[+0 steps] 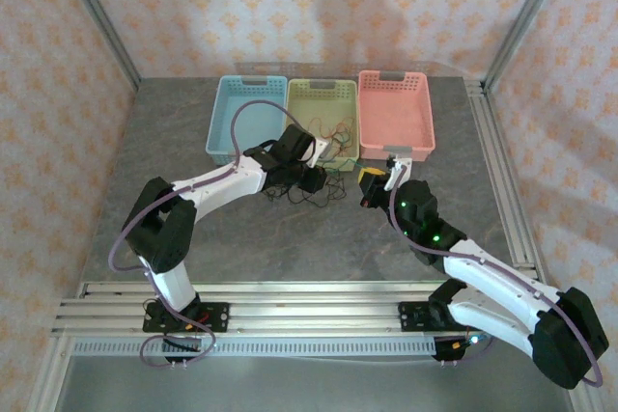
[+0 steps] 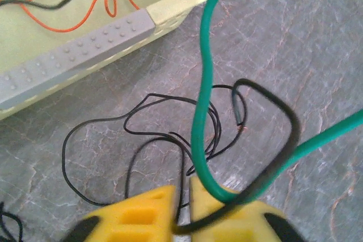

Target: Untangle the cables

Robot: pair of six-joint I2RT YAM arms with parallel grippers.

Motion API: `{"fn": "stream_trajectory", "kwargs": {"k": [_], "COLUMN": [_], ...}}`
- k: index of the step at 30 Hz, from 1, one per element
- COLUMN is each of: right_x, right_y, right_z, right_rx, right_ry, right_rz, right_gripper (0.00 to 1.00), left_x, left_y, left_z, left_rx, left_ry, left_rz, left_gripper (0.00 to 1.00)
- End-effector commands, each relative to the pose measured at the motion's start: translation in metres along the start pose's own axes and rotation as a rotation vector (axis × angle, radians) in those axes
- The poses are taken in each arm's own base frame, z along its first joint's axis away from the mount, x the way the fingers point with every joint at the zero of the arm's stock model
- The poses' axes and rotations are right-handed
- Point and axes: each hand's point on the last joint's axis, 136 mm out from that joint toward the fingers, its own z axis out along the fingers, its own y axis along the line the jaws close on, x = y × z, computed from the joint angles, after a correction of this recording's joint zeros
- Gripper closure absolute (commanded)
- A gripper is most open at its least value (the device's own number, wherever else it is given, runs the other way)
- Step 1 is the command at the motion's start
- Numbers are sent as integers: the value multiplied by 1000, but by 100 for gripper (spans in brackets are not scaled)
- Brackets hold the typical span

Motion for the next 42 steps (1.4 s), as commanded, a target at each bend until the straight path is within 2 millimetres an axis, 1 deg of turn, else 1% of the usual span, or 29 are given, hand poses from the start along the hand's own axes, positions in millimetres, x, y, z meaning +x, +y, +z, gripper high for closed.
{"fn": "stream_trajectory", "kwargs": {"k": [1,2,4,6,8,11,16,20,23,24,25,27,29,35,39,42], "right_x": [-5,-4,-4,-4,-5,-5,-8,-9,-10,-10,-11,-10,-9,-6,-9,-14], "right_y": [2,2,1,-1,-5,-16,-34,-46,-54,-59,-62,-62,-55,-24,-15,-5], "right_z": [0,0,0,0,0,0,-2,-5,-7,-9,-10,-9,-7,-1,-5,-11], "right_rx": [-17,-15,-11,1,24,88,188,253,302,326,342,339,292,108,53,-5], "right_ry": [-31,-31,-31,-33,-36,-41,-65,-81,-93,-97,-101,-100,-96,-77,-92,-120], "right_rz": [-6,-7,-8,-9,-8,-11,-1,0,-4,-5,-6,-3,3,4,-4,-3], "right_gripper": [100,100,100,100,100,100,100,100,100,100,100,100,100,100,100,100], "left_x": [-15,-15,-14,-12,-9,-6,12,31,42,46,48,50,48,45,47,48], "left_y": [1,4,13,25,27,35,64,80,96,103,109,115,113,102,105,105], "left_z": [-16,-18,-24,-35,-46,-70,-109,-127,-143,-147,-149,-150,-148,-140,-139,-131], "left_rx": [-14,-29,-87,-159,-177,-227,-381,-429,-464,-461,-444,-419,-405,-335,-363,-367], "left_ry": [-75,-78,-90,-107,-131,-193,-278,-344,-416,-440,-453,-448,-442,-433,-415,-376], "left_rz": [-7,-18,-56,-115,-169,-239,-333,-378,-408,-466,-498,-534,-527,-508,-505,-497], "left_gripper": [97,100,100,100,100,100,100,100,100,100,100,100,100,100,100,100]}}
